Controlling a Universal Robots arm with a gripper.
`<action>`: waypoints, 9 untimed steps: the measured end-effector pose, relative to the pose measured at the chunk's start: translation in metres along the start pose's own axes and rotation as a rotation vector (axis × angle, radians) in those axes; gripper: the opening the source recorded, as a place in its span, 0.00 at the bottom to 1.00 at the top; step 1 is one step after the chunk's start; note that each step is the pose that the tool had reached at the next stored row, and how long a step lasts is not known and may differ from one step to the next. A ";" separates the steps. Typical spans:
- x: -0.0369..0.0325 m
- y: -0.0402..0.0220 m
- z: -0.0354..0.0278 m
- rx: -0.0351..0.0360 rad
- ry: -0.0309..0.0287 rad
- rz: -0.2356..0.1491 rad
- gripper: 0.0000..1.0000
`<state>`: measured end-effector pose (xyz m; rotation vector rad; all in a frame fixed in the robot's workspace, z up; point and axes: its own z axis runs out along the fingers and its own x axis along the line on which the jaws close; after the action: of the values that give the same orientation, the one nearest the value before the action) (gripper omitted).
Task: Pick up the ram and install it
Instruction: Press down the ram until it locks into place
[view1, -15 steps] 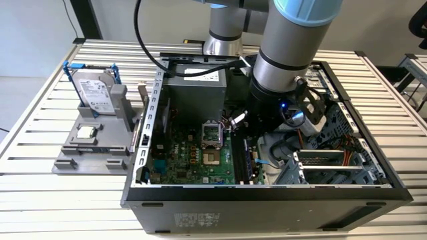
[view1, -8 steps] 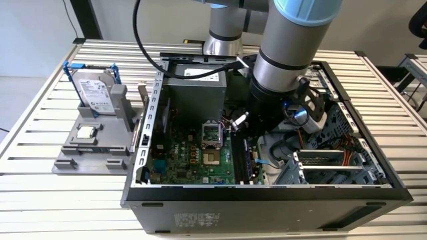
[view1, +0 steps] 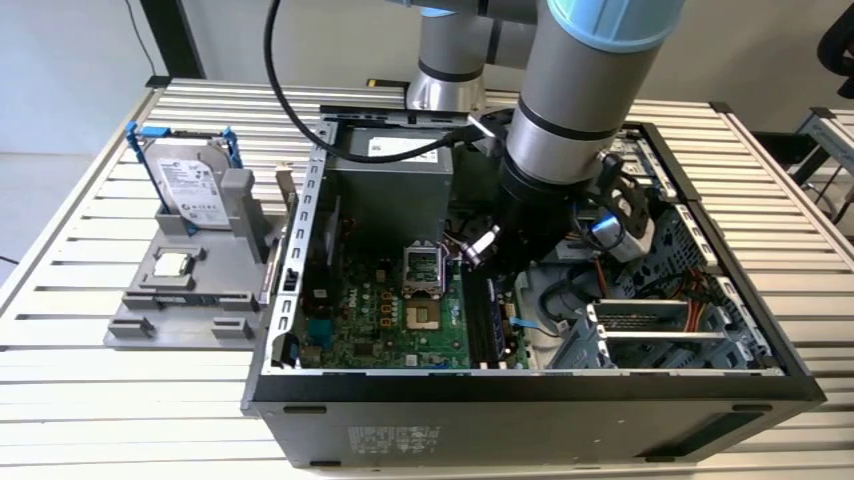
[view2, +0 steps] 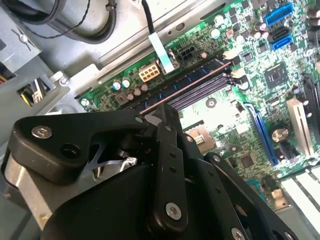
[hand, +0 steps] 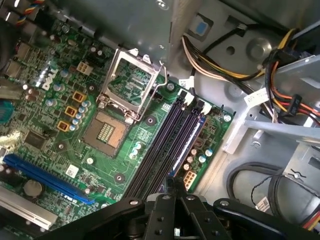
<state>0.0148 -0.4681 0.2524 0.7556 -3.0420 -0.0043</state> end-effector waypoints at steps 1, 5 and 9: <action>0.0000 0.0000 0.0000 0.0000 0.0000 -0.010 0.00; 0.0000 0.0002 0.0000 -0.0030 -0.0016 -0.053 0.00; -0.0001 0.0002 -0.0001 -0.0064 -0.0034 -0.094 0.00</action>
<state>0.0148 -0.4678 0.2525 0.8985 -3.0048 -0.0157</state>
